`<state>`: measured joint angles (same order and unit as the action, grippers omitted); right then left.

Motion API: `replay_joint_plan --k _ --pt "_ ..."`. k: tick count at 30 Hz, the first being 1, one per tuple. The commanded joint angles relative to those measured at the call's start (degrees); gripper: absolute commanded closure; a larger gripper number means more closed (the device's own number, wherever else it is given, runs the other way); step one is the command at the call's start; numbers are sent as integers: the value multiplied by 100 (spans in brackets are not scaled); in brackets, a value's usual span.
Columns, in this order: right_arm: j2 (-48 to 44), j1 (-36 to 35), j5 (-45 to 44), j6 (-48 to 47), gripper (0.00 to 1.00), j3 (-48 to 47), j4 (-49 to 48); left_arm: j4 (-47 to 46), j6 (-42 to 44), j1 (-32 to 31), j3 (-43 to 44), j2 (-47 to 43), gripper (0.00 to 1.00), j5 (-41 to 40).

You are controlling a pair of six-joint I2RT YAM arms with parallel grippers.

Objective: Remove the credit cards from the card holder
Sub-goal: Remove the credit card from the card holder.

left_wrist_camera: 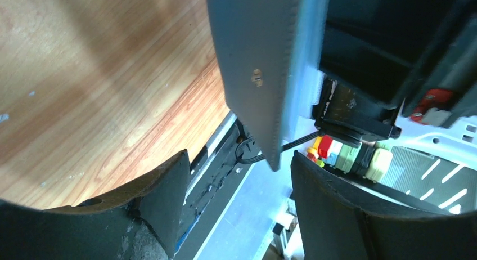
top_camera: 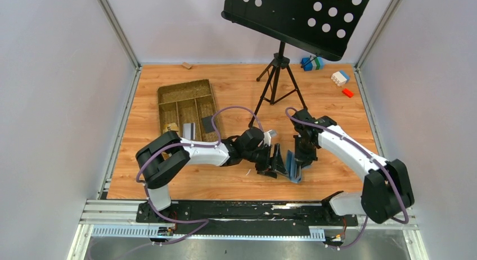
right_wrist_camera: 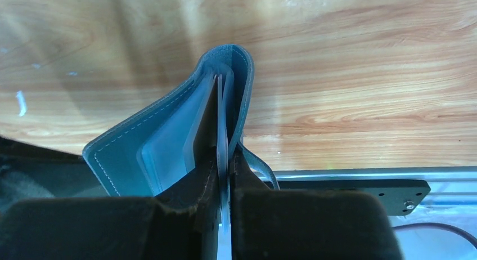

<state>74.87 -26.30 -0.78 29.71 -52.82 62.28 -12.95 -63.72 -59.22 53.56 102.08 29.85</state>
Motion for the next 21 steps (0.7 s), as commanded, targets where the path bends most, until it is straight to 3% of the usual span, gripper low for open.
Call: replay_joint_plan --k 1,8,14,18,21 --pt "462 -117 -318 155 100 -191 101 12 256 -46 468 330 27 161" --pt "953 -153 298 -163 100 -391 -190 124 405 -45 642 654 26 256" --pt "945 -156 1337 -416 87 -236 -650 464 583 -46 911 826 27 309" --pt "847 -147 1384 -468 70 -196 -804 507 608 -41 791 776 27 265" --pt "889 -152 1379 -519 66 -261 -797 513 613 -30 738 693 27 229"
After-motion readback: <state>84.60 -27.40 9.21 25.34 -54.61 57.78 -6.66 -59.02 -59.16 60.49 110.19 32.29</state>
